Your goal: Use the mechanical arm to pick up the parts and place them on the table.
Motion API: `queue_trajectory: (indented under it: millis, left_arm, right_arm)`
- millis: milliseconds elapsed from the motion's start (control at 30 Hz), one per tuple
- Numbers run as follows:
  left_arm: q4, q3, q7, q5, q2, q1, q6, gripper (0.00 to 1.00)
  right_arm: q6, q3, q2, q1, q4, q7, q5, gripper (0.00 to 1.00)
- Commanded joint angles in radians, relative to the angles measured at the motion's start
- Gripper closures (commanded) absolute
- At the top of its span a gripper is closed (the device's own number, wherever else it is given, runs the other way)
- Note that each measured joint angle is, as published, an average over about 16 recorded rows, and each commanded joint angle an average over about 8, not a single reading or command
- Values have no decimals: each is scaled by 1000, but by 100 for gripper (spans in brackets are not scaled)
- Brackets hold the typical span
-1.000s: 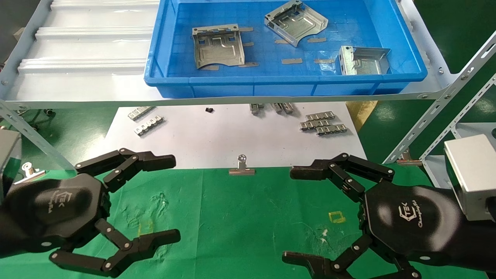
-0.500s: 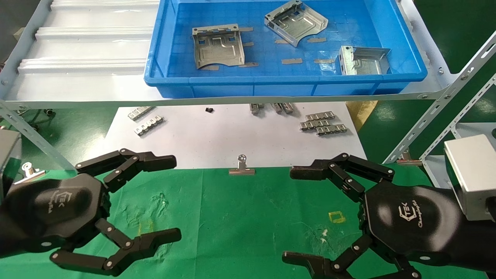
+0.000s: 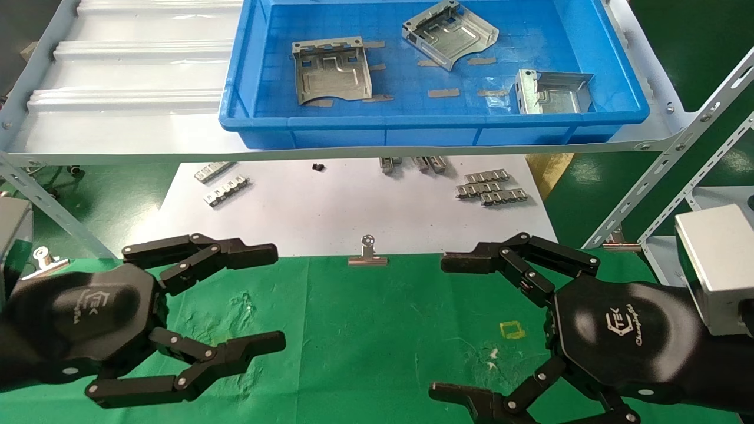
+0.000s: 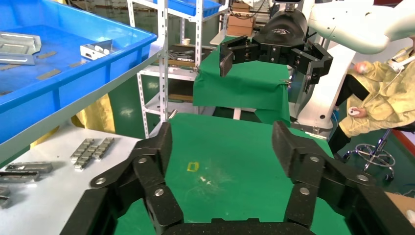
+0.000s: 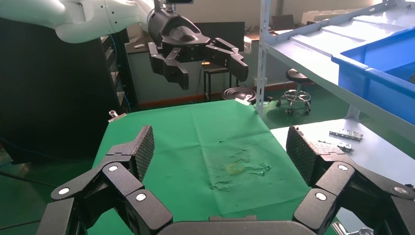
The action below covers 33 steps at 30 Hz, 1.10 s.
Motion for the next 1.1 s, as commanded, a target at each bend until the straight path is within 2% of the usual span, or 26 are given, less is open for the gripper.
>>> queue_trajectory:
  millis: [33, 1100]
  left_arm:
    - [0, 0, 0, 0, 0, 0, 0, 100]
    - [0, 0, 0, 0, 0, 0, 0, 100]
  right_arm:
    - [0, 0, 0, 0, 0, 0, 0, 0]
    - [0, 0, 0, 0, 0, 0, 0, 0]
